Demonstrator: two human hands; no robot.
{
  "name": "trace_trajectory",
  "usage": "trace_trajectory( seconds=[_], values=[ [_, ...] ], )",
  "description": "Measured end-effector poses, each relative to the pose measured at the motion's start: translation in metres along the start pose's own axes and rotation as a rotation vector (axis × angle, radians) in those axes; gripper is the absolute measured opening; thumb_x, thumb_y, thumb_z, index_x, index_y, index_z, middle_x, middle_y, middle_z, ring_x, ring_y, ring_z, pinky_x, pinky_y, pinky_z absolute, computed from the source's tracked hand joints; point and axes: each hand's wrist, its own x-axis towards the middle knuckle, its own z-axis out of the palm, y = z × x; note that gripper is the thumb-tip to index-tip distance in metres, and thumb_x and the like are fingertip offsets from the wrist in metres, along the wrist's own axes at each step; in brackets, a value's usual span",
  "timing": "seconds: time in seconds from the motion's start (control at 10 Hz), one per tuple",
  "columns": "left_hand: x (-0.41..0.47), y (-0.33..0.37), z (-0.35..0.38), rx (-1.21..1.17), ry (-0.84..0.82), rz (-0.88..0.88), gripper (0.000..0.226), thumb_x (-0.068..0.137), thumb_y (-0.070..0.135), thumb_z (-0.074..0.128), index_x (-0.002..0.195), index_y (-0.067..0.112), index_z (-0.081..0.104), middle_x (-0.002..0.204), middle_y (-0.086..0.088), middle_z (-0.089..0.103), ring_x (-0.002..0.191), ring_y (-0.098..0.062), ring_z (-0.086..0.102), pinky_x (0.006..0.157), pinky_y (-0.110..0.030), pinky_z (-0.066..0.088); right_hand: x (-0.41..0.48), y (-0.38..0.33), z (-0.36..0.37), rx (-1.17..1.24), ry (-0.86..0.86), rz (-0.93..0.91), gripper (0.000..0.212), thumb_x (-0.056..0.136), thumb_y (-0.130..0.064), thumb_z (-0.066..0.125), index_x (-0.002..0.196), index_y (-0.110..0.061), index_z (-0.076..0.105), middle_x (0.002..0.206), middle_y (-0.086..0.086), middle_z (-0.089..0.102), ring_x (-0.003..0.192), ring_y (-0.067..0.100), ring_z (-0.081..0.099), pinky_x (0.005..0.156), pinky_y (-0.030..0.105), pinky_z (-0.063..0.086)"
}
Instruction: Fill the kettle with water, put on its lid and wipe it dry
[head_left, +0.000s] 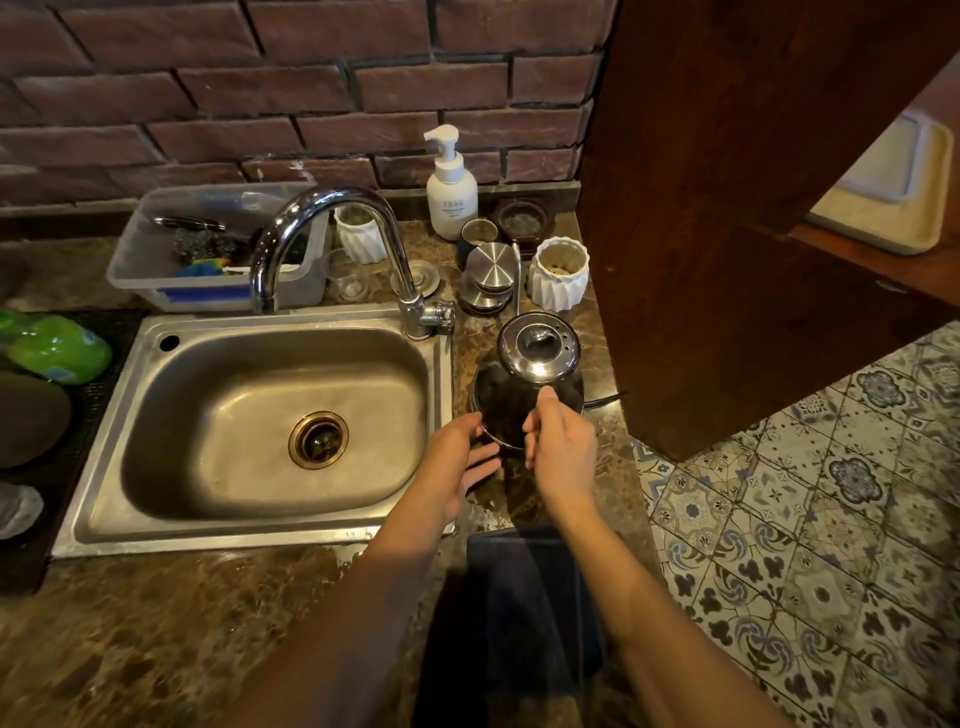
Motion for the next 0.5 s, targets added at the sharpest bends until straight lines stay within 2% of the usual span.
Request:
trace_trajectory(
  seconds=[0.1, 0.2, 0.3, 0.4, 0.5],
  values=[
    [-0.001, -0.001, 0.000, 0.023, -0.006, -0.006, 0.041, 0.103, 0.032, 0.052, 0.138, 0.013, 0.056, 0.131, -0.008, 0.063, 0.113, -0.027, 0.067, 0.093, -0.040, 0.059, -0.003, 0.001, -0.001, -0.051, 0.005, -0.015, 0.058, 0.105, -0.043, 0.042, 0.067, -0.003, 0.061, 0.047, 0.000, 0.052, 0.049, 0.013, 0.052, 0.060, 0.031, 0.045],
    [-0.004, 0.001, -0.004, 0.057, -0.009, 0.002, 0.041, 0.103, 0.034, 0.051, 0.138, 0.013, 0.055, 0.131, -0.007, 0.063, 0.115, -0.027, 0.066, 0.092, -0.039, 0.058, -0.004, -0.001, -0.003, -0.156, 0.031, -0.020, 0.057, 0.101, -0.052, 0.041, 0.066, -0.010, 0.062, 0.053, 0.004, 0.060, 0.056, 0.017, 0.059, 0.066, 0.040, 0.049],
    [-0.014, 0.008, -0.011, 0.123, -0.016, 0.036, 0.043, 0.104, 0.036, 0.049, 0.139, 0.012, 0.054, 0.123, -0.002, 0.065, 0.105, -0.020, 0.067, 0.082, -0.033, 0.058, -0.009, -0.007, -0.003, -0.264, 0.114, -0.029, 0.046, 0.098, -0.054, 0.047, 0.076, -0.017, 0.061, 0.068, 0.002, 0.066, 0.069, 0.021, 0.063, 0.073, 0.046, 0.053],
    [-0.026, 0.020, -0.024, 0.189, 0.032, 0.130, 0.034, 0.104, 0.032, 0.050, 0.130, 0.013, 0.061, 0.099, 0.002, 0.066, 0.085, -0.014, 0.062, 0.075, -0.031, 0.054, -0.012, -0.018, -0.002, -0.289, 0.198, -0.058, 0.030, 0.093, -0.048, 0.057, 0.103, -0.020, 0.058, 0.094, -0.002, 0.064, 0.087, 0.016, 0.062, 0.083, 0.049, 0.055],
    [-0.045, 0.040, -0.050, 0.393, 0.168, 0.312, 0.036, 0.102, 0.040, 0.051, 0.131, 0.022, 0.063, 0.129, -0.007, 0.067, 0.118, -0.028, 0.063, 0.103, -0.045, 0.052, -0.016, -0.032, -0.002, -0.508, 0.262, -0.186, 0.047, 0.090, -0.042, 0.061, 0.129, -0.018, 0.050, 0.125, 0.000, 0.056, 0.118, 0.020, 0.052, 0.104, 0.049, 0.044]
  ],
)
